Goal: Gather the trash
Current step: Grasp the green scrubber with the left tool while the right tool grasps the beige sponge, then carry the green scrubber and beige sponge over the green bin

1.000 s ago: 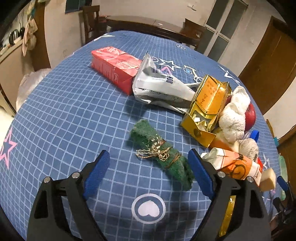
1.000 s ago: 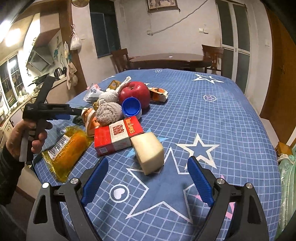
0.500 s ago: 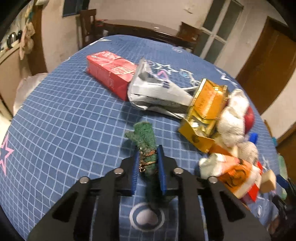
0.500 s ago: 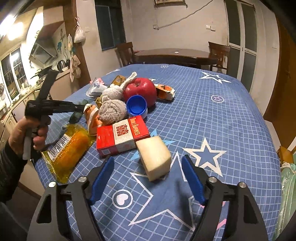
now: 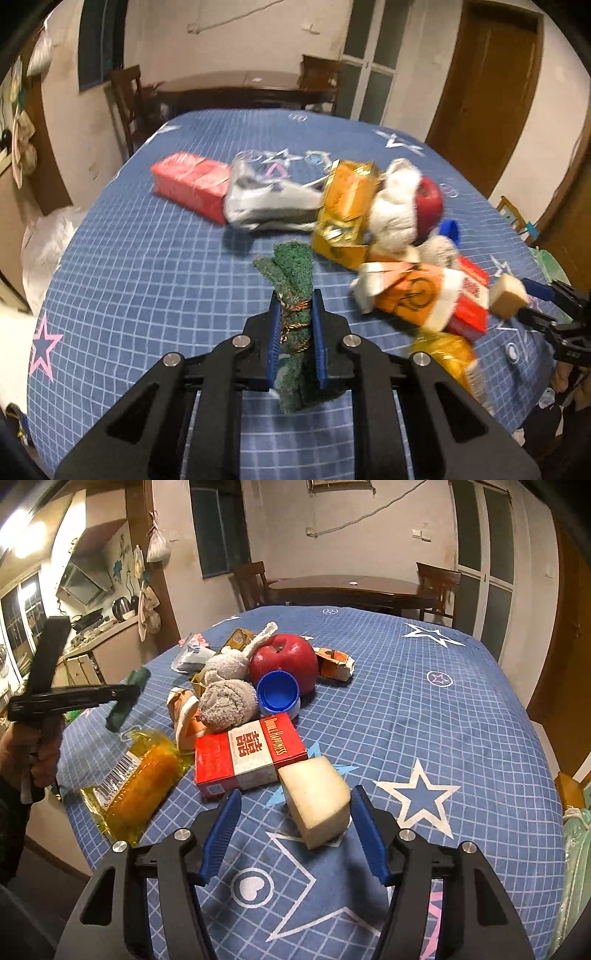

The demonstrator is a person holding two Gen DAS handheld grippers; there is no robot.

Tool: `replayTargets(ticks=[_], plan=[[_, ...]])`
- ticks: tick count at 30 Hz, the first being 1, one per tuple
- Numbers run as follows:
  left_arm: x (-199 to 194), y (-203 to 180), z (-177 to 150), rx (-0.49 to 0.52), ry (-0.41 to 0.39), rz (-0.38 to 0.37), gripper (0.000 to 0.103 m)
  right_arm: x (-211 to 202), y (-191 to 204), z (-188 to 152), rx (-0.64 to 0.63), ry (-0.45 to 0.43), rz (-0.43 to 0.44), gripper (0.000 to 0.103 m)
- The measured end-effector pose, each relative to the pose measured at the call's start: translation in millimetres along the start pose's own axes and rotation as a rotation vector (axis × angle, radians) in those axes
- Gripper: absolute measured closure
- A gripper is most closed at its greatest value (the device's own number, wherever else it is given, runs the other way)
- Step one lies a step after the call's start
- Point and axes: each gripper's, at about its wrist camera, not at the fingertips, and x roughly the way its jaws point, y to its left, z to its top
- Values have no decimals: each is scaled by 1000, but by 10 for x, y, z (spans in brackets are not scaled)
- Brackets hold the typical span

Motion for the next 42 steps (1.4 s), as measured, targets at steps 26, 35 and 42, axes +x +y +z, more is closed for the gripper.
replayTargets(ticks=[26,35,42], plan=[[-356,-604,-37,46,-176,-7,89,-245,136,188,57,-176,-203,59],[-668,-1176,77,103,-320,-63,89,-781,324,375,64,-366,-271,59],[-674,-1688,176,167,-351,-139,89,-1076,160,337,86,-392,-338,59]])
